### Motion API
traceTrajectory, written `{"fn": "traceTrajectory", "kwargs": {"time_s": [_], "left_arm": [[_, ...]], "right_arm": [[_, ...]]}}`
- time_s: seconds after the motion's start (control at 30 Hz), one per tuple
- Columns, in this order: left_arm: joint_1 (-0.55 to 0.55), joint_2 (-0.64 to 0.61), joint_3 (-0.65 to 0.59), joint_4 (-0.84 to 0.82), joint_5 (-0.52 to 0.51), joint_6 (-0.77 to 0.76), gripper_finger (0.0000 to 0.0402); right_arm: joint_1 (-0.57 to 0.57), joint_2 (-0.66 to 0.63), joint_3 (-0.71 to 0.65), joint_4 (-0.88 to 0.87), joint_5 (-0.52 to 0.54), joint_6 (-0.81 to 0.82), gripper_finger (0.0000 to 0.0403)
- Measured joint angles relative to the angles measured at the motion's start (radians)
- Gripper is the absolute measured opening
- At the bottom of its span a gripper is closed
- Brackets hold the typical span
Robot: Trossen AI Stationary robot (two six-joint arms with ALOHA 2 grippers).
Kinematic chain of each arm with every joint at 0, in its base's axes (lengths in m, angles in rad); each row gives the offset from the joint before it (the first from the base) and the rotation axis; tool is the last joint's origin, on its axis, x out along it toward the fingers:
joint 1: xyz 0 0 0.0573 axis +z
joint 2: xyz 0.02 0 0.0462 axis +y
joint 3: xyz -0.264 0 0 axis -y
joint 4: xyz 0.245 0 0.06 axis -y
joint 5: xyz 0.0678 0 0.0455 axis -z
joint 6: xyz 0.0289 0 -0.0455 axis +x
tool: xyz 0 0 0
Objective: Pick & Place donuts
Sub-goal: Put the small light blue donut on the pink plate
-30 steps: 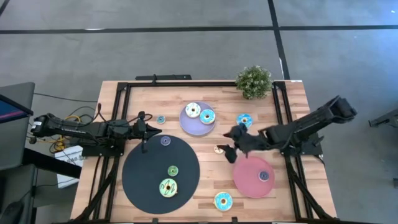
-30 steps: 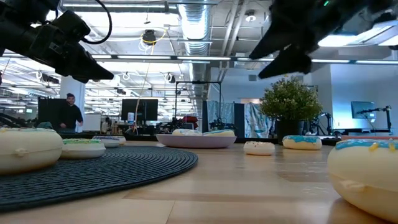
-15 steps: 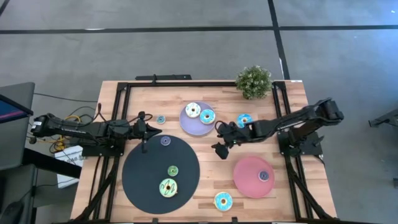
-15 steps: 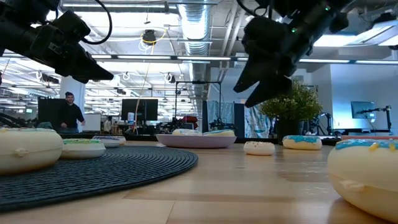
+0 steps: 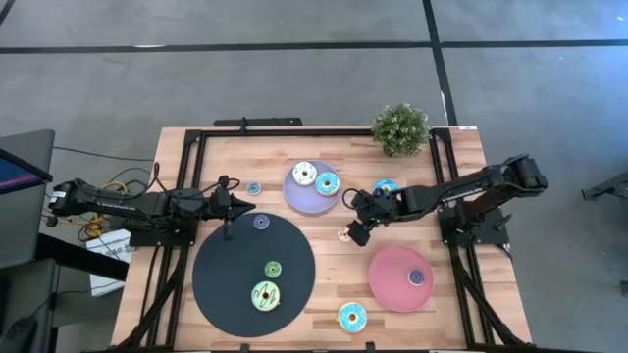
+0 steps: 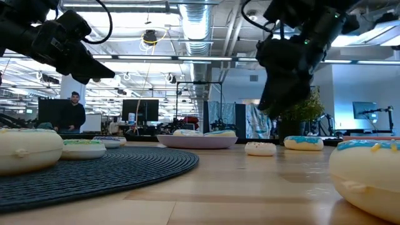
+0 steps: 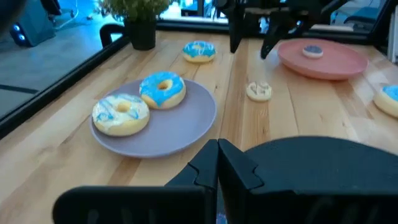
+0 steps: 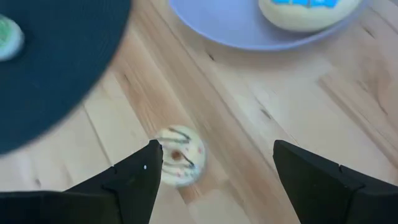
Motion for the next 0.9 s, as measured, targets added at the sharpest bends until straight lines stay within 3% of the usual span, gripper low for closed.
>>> {"fn": "traceTrajectory", "kwargs": {"time_s": [0.2, 0.33, 0.57, 0.9], "left_arm": [[0.000, 0.001, 0.000, 0.025, -0.005, -0.005, 0.0001], [0.000, 0.001, 0.000, 0.058, -0.097, -0.030, 0.0024], [0.001, 0.001, 0.000, 0.066, -0.209, -0.030, 0.0123], [0.002, 0.001, 0.000, 0.071, -0.239, -0.033, 0.0251]], "right_arm": [[-0.015, -0.145, -0.137, 0.028, 0.030, 0.012, 0.0296], [-0.023, -0.274, -0.222, 0.047, 0.090, 0.013, 0.0296], [-0.030, -0.457, -0.348, 0.048, 0.145, 0.041, 0.0296], [-0.029, -0.594, -0.451, 0.101, 0.177, 0.063, 0.0296]]}}
